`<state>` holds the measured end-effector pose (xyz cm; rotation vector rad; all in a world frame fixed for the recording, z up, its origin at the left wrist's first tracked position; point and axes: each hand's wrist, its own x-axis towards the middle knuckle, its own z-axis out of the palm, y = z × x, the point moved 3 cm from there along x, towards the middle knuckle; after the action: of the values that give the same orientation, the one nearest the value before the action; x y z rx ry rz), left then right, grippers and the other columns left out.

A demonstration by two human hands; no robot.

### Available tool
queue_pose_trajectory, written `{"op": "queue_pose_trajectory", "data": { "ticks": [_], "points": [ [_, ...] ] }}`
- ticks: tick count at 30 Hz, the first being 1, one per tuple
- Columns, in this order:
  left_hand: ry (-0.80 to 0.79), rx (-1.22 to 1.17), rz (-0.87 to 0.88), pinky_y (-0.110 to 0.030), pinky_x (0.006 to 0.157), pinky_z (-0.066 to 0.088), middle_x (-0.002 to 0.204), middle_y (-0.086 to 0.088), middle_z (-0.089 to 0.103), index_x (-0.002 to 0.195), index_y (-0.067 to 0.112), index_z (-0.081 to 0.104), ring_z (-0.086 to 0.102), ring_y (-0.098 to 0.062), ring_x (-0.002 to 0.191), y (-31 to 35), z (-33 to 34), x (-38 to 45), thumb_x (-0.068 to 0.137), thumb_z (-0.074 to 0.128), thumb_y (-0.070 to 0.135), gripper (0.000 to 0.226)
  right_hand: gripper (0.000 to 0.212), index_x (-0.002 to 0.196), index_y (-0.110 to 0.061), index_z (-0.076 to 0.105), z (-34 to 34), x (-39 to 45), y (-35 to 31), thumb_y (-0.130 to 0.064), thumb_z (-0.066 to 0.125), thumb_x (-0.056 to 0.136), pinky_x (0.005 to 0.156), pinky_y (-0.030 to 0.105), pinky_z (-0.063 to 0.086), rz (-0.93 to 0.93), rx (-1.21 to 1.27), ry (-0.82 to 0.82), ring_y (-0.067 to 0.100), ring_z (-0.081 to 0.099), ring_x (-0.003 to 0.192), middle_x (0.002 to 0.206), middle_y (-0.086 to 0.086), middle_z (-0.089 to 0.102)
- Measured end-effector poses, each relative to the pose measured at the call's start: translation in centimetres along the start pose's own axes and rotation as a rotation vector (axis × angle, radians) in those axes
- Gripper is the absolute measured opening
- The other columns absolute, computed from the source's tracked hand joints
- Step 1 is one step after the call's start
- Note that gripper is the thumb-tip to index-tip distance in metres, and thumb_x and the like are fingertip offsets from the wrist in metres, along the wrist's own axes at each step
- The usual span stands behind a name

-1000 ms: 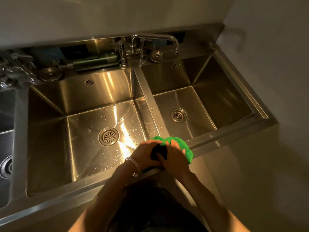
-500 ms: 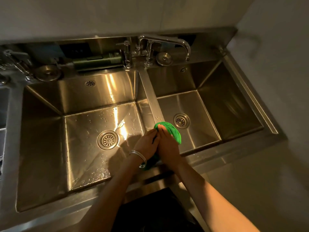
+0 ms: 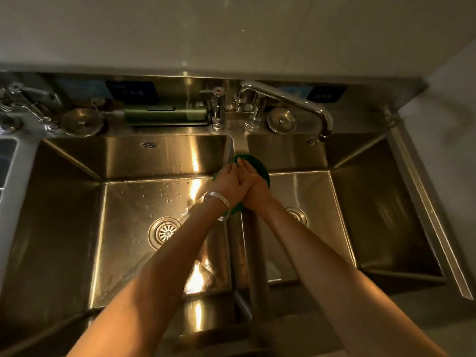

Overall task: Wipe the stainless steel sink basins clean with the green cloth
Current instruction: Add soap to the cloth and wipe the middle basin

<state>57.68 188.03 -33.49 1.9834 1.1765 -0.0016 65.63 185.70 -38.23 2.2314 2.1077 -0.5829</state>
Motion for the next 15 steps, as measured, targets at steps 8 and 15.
{"op": "queue_pose_trajectory", "data": {
  "ticks": [8, 15],
  "points": [
    [0.045, -0.170, -0.117, -0.029, 0.103, 0.030, 0.148, -0.014, 0.031, 0.143, 0.005, 0.027, 0.038, -0.028, 0.130, 0.3, -2.7, 5.1, 0.096, 0.040, 0.042, 0.061, 0.057, 0.144, 0.001, 0.026, -4.4, 5.7, 0.8, -0.024, 0.045, 0.096, 0.118, 0.030, -0.001, -0.103, -0.074, -0.046, 0.030, 0.013, 0.145, 0.152, 0.020, 0.024],
    [-0.068, -0.286, -0.088, -0.030, 0.102, 0.032, 0.141, -0.013, 0.042, 0.138, 0.007, 0.038, 0.041, -0.029, 0.129, -3.7, -2.0, -3.0, 0.097, 0.044, 0.030, 0.047, 0.068, 0.129, -0.009, 0.042, -4.9, 1.9, -0.2, -0.038, 0.071, 0.075, 0.094, 0.037, 0.041, 0.136, -0.012, 0.003, 0.030, 0.045, 0.124, 0.134, 0.012, 0.048]
  ]
}}
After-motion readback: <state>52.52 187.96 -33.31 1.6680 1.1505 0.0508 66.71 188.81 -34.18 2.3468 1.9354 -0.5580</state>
